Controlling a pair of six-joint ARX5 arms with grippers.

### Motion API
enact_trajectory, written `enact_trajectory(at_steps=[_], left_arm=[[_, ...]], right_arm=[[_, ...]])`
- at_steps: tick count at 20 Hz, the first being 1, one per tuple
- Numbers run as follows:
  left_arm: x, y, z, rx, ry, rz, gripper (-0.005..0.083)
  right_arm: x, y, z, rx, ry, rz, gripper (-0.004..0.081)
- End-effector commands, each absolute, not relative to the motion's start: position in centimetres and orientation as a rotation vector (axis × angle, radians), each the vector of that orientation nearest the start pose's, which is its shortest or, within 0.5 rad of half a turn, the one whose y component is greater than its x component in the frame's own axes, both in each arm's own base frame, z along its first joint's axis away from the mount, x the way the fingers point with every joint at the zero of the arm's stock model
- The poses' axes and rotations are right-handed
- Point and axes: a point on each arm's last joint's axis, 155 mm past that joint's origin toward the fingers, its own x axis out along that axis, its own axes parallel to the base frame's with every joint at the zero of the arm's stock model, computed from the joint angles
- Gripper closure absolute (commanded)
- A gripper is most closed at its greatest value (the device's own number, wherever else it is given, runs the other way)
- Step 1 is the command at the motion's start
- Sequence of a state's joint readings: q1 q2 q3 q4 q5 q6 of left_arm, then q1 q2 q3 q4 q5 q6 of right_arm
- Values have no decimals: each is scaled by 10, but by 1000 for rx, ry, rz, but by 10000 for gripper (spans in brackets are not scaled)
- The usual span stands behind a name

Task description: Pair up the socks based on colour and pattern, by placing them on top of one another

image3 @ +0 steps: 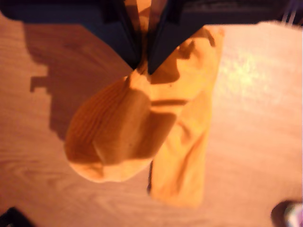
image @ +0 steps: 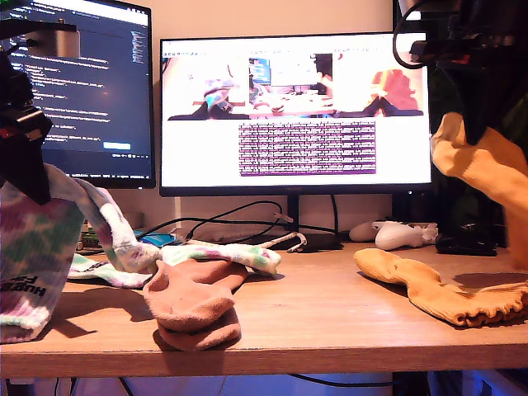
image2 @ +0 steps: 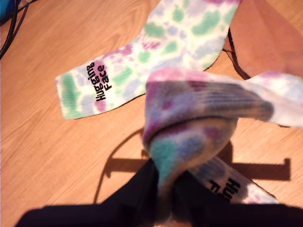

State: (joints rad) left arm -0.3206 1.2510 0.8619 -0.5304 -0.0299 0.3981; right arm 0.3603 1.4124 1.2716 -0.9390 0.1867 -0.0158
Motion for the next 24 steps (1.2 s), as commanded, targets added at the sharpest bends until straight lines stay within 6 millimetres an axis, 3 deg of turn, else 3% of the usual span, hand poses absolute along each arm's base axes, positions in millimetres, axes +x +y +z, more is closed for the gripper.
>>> enact_trajectory(at_steps=[1,5,11,16,21,24], left_arm=[[325,-103,124,520,820,-447,798],[325,-103,124,521,820,-447,798],[325,-103,124,529,819,-446,798],[325,-102,124,531,824,-444,797],[324,-102,123,531,827,-445,797],[324,-102,123,531,826,-445,798]], right_arm=[[342,88,155,-301,1081,144,781],[362,92,127,-291,1109,137,781],[407,121,85,-219,1070,184,781],[415,139,58,-161,1095,236,781],[401,135,61,-168,1140,239,781],[392,132,86,-164,1115,241,781]])
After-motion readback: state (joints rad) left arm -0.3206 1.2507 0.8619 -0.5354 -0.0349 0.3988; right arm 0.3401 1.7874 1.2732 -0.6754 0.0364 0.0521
